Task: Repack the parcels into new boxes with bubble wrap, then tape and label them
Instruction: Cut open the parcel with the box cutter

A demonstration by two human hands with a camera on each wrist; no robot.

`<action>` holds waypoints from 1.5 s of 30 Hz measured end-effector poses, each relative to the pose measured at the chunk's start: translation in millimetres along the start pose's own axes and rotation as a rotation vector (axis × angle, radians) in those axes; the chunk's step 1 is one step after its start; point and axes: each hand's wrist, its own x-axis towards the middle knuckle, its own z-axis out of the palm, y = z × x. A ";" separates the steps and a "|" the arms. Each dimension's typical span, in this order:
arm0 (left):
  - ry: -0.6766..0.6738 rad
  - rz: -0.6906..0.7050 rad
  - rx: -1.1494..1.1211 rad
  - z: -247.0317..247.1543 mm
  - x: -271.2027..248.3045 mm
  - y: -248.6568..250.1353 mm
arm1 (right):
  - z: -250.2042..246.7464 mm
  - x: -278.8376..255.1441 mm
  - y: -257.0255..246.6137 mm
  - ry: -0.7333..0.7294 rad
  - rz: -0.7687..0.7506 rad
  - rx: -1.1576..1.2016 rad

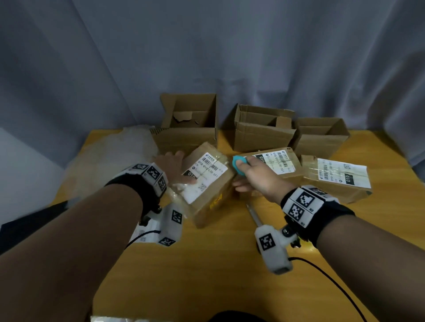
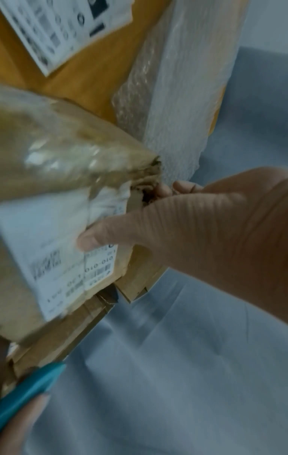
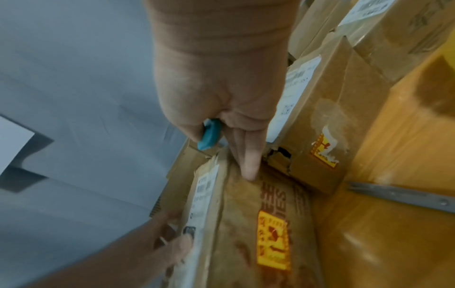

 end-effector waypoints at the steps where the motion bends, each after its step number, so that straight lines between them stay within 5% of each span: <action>1: -0.005 0.012 -0.026 2.8 -4.5 -2.6 | 1.4 1.8 -0.8 -0.002 -0.023 -0.006; 7: 0.034 0.154 -0.102 18.5 -32.5 2.6 | 14.5 22.4 -5.5 0.028 -0.093 -0.017; 12: -0.010 0.358 0.279 9.5 -37.2 -1.0 | 17.6 28.0 -10.4 0.007 -0.079 0.039; 20: 0.002 0.697 0.771 -12.3 -10.4 50.9 | -9.3 9.7 -0.6 0.193 -0.192 -0.047; 31: -0.053 0.493 0.585 2.8 -15.0 37.4 | -8.5 5.0 8.0 0.183 -0.029 -0.175; 36: -0.044 0.466 0.505 2.9 -23.5 33.0 | 0.3 3.4 5.6 0.162 -0.073 -0.229; 45: -0.086 0.346 0.518 -11.9 -7.3 29.6 | 11.1 20.0 0.9 0.190 -0.125 0.020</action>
